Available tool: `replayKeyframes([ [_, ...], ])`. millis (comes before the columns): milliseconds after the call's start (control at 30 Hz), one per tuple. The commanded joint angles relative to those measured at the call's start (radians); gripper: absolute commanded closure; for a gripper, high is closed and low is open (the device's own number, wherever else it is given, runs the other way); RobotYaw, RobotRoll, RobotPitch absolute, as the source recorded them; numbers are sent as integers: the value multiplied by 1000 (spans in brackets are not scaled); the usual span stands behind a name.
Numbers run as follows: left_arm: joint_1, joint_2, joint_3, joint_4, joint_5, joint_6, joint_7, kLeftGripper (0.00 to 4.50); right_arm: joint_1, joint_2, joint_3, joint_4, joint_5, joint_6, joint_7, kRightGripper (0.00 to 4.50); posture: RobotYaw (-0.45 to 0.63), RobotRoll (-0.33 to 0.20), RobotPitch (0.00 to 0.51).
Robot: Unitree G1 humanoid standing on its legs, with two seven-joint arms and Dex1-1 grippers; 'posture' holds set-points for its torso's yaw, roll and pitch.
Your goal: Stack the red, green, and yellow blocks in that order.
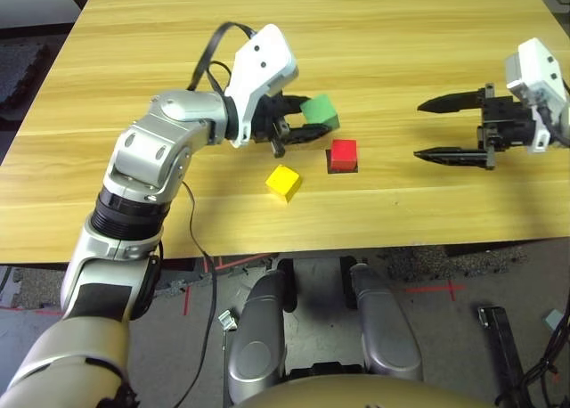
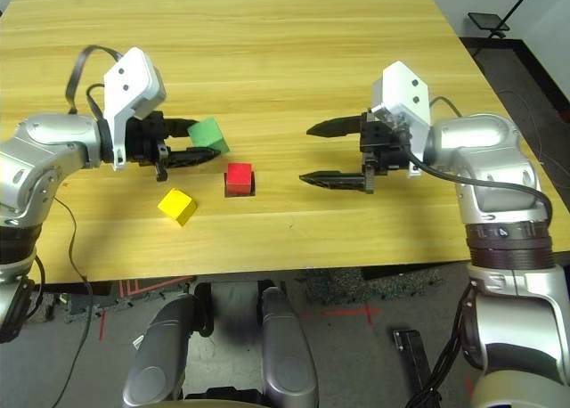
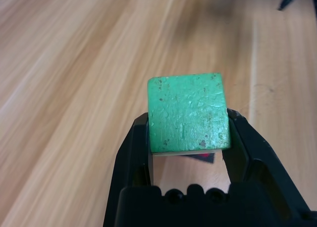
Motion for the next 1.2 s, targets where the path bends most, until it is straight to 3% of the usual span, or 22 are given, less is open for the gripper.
replayKeyframes([
  [33, -17, -16, -46, -24, 13, -22, -19, 2429, 4, -12, -15, -11, 16, 3, -1, 0, 251, 97, 300],
  [667, -95, -99, -138, 201, 142, -227, -107, 2429, 34, -9, -27, -53, 40, 18, -36, 0, 213, 92, 303],
  [1200, -66, -92, -145, 237, 195, -292, -201, 2429, 37, 2, -21, -75, 54, 30, -67, 0, 205, 87, 311],
])
